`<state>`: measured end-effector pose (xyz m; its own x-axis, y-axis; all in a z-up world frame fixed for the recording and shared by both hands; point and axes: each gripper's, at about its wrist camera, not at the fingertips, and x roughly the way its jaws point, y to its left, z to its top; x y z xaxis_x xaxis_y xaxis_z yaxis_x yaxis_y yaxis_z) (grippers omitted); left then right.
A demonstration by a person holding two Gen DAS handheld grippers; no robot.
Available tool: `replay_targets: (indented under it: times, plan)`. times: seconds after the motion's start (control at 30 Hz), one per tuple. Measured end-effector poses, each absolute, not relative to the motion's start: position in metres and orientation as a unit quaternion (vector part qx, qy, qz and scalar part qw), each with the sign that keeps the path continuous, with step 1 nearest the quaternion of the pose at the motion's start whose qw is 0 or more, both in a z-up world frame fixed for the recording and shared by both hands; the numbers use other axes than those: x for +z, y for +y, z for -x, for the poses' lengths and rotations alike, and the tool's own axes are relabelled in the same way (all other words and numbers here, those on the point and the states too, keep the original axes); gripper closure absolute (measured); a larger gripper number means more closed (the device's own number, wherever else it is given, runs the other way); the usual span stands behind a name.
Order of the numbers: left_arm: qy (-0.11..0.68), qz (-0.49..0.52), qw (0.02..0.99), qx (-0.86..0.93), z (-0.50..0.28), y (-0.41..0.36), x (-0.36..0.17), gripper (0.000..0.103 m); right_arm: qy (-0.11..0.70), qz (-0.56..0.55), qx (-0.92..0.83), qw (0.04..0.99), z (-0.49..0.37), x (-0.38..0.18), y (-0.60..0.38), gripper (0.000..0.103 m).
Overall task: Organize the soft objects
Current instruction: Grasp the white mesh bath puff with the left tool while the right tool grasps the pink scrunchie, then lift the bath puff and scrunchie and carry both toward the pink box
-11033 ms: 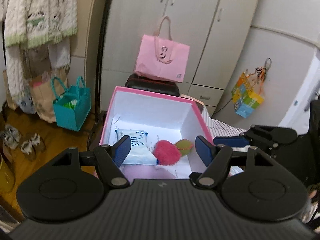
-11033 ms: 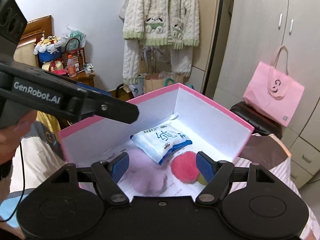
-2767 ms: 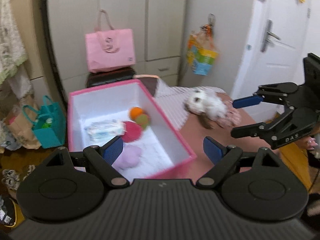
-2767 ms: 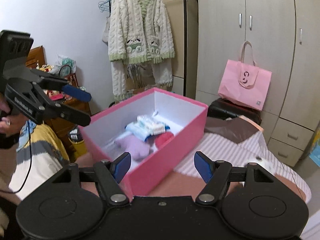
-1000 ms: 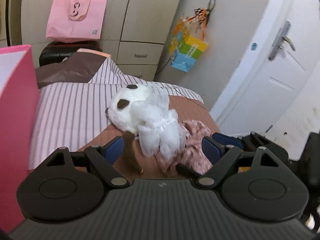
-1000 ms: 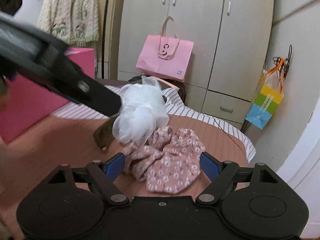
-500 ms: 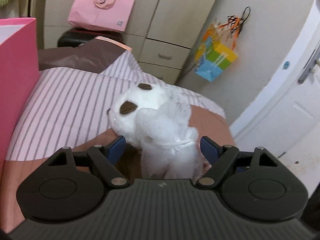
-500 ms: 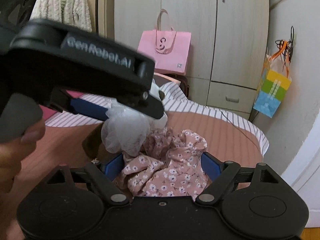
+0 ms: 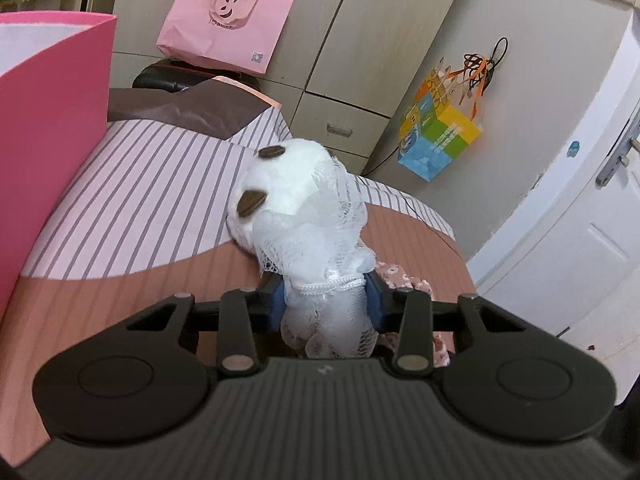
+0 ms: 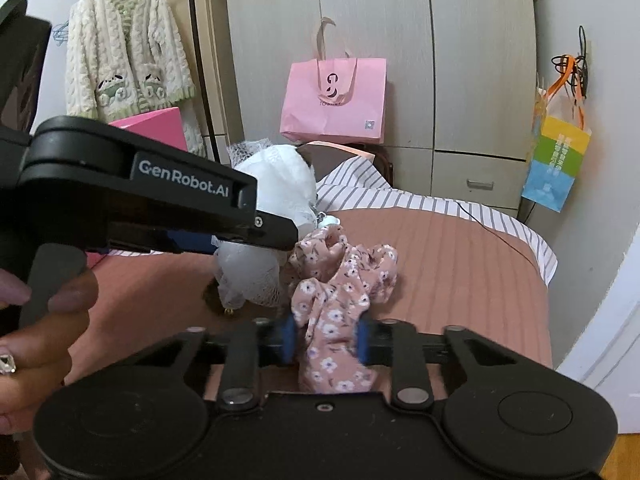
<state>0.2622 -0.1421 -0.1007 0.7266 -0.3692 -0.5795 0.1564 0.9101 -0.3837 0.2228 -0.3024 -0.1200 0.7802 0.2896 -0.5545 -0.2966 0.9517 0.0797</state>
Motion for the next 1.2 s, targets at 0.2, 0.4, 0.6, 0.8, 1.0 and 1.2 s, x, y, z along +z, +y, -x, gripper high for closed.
replay_targets:
  times: [0.2,0.4,0.6,0.8,1.0,1.2]
  plan:
    - [0.324,0.168,0.918,-0.153,-0.249,-0.129,-0.099,0.065,0.289,-0.009,0.138,0.947,-0.209,-0.117,-0.299,0.084]
    - [0.332,0.185,0.911,-0.159,-0.240,-0.115,-0.098,0.065,0.288,-0.018,0.130,0.949,-0.196,-0.115,-0.296,0.085]
    - [0.324,0.177,0.917,-0.153,-0.217,-0.100,-0.106,0.065,0.277,-0.018,0.105,0.955,-0.181,-0.112,-0.291,0.085]
    - [0.313,0.165,0.922,-0.157,-0.199,-0.087,-0.106,0.065,0.278,-0.042,0.107,0.954,-0.169,-0.113,-0.291,0.085]
    - [0.312,0.154,0.924,-0.158,-0.182,-0.068,-0.104,0.065,0.270,-0.075,0.145,0.949,-0.153,-0.114,-0.286,0.085]
    - [0.316,0.128,0.924,-0.171,-0.162,-0.059,-0.101,0.065,0.277,-0.067,0.166,0.944,-0.136,-0.109,-0.272,0.085]
